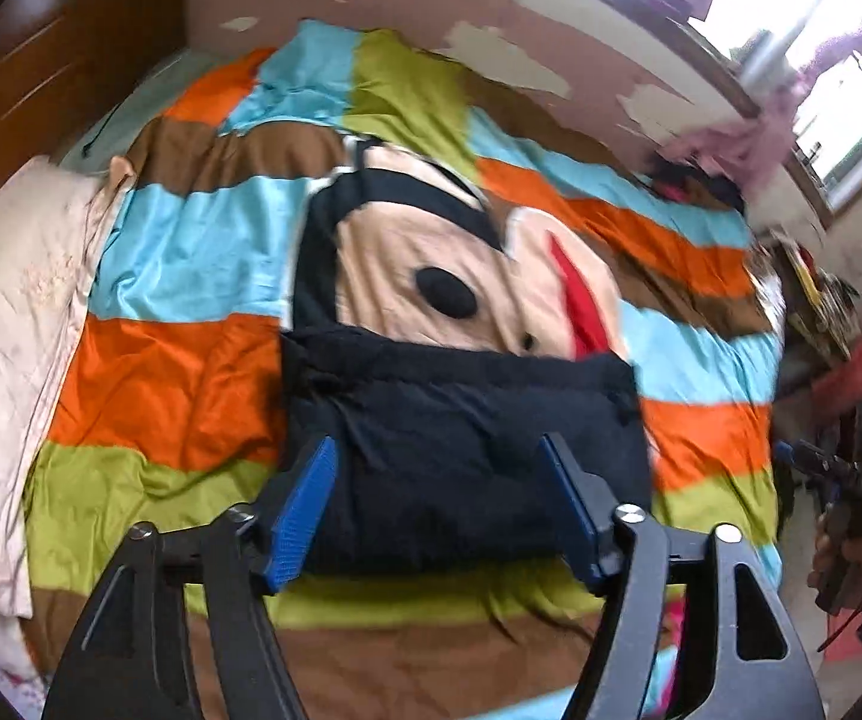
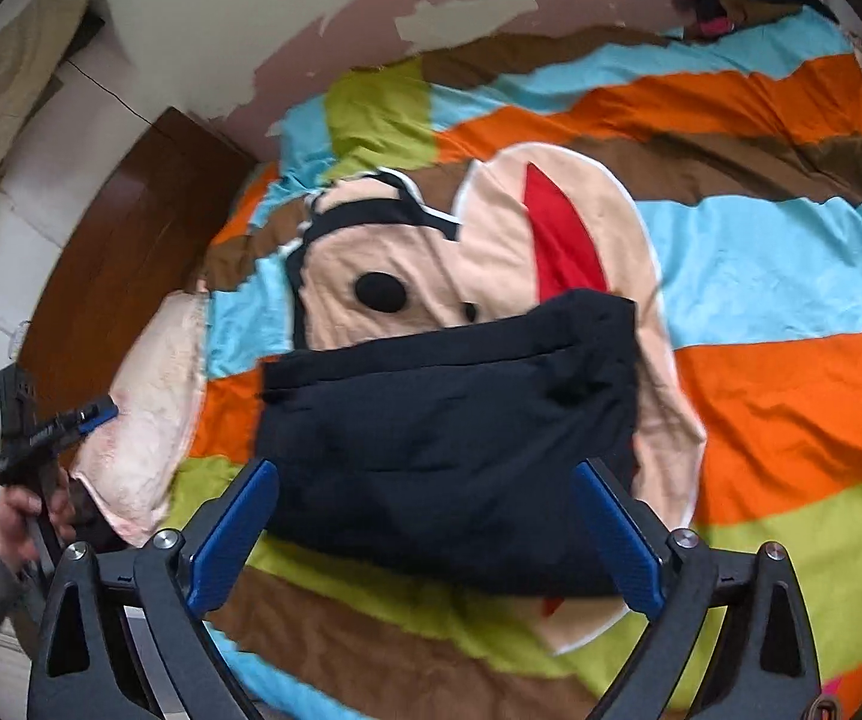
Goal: Fold large clothes
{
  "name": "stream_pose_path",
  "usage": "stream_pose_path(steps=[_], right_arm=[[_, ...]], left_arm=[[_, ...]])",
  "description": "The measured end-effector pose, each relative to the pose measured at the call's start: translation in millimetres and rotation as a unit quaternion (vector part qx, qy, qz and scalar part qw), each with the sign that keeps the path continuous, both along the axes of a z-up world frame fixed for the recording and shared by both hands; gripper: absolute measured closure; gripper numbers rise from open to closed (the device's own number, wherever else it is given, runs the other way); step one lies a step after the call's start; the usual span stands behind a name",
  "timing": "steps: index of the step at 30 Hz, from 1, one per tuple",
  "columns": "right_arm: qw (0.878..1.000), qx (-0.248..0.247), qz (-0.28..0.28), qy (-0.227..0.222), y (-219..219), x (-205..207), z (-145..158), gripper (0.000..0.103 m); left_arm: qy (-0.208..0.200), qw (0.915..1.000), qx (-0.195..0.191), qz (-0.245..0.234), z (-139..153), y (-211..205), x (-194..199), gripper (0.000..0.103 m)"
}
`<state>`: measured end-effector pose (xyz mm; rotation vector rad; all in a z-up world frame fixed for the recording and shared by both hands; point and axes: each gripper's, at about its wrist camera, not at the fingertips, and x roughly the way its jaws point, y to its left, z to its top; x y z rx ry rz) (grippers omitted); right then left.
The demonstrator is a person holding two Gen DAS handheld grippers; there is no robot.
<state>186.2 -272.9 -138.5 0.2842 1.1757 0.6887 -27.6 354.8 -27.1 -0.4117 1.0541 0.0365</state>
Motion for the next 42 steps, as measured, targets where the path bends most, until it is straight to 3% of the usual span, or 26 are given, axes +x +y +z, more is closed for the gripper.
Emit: stream_pose_path(steps=[3, 7, 10, 14, 23, 28, 42], right_arm=[[1.000, 0.011, -0.002, 0.016, 13, -30, 32, 0.002], [0.999, -0.040, 0.001, -0.001, 28, -73, 78, 0.001], [0.996, -0.087, 0.019, -0.029, 41, -100, 99, 0.000], [0.987, -0.145, 0.055, -0.033, 58, -128, 100, 0.000], [0.990, -0.134, 0.037, 0.024, 60, -150, 93, 0.000], [0.987, -0.150, 0.047, 0.001, 63, -152, 105, 0.000], [0.987, -0.151, 0.051, -0.002, 68, -153, 107, 0.000]], left_arm=[[0.003, 0.9998, -0.020, 0.003, 24, -39, -22, 0.009], [0.048, 0.9953, -0.080, 0.025, 39, -75, -47, 0.007], [0.088, 0.9933, -0.070, 0.027, 40, -101, -61, 0.002], [0.103, 0.9937, -0.032, 0.030, 43, -123, -77, 0.002], [0.101, 0.9941, 0.030, -0.028, 48, -157, -92, 0.002], [0.087, 0.9955, 0.023, -0.028, 50, -158, -89, 0.002], [0.080, 0.9958, 0.033, -0.031, 59, -151, -81, 0.002]])
